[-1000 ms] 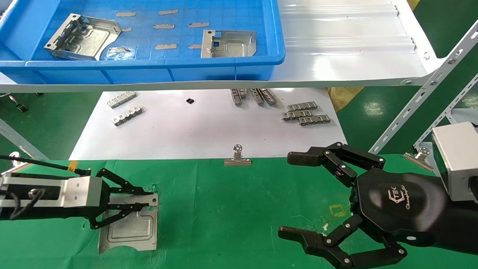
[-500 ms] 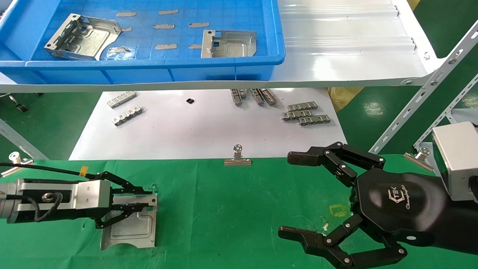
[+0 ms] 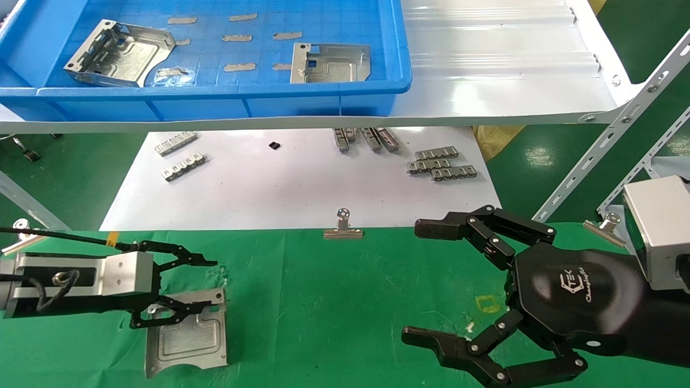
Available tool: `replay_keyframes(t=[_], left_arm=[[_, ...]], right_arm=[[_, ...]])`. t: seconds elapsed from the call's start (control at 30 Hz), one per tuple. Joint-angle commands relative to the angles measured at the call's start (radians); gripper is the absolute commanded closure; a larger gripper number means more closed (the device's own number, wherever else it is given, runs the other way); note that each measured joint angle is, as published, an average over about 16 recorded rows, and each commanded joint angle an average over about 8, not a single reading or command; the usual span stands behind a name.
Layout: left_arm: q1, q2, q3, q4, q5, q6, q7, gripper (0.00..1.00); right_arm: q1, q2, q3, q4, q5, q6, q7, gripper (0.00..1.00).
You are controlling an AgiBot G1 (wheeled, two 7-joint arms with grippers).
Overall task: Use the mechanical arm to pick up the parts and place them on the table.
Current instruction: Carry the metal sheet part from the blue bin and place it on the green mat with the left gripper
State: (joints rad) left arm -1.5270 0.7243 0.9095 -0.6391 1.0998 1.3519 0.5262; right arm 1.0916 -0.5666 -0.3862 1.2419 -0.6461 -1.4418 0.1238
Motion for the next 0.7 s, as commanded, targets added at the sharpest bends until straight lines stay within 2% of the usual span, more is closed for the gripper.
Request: replay_keyframes(t=[0.03, 0.33, 0.7], left_arm=[[0.0, -0.002, 0.0, -0.001, 0.003, -0.001, 0.008, 0.0], [-0.07, 0.058, 0.022, 0.146, 0.019, 0.095, -0.029, 0.0], [-0.166, 0.136, 0.047, 0.358, 0.045, 0.206, 0.01, 0.0]], right_arm=[[0.0, 0.0, 0.0, 0.0, 0.0, 0.0, 0.0, 0.0], [0.0, 0.0, 0.0, 0.0, 0.0, 0.0, 0.0, 0.0], [0.0, 0.0, 0.0, 0.0, 0.0, 0.0, 0.0, 0.0]])
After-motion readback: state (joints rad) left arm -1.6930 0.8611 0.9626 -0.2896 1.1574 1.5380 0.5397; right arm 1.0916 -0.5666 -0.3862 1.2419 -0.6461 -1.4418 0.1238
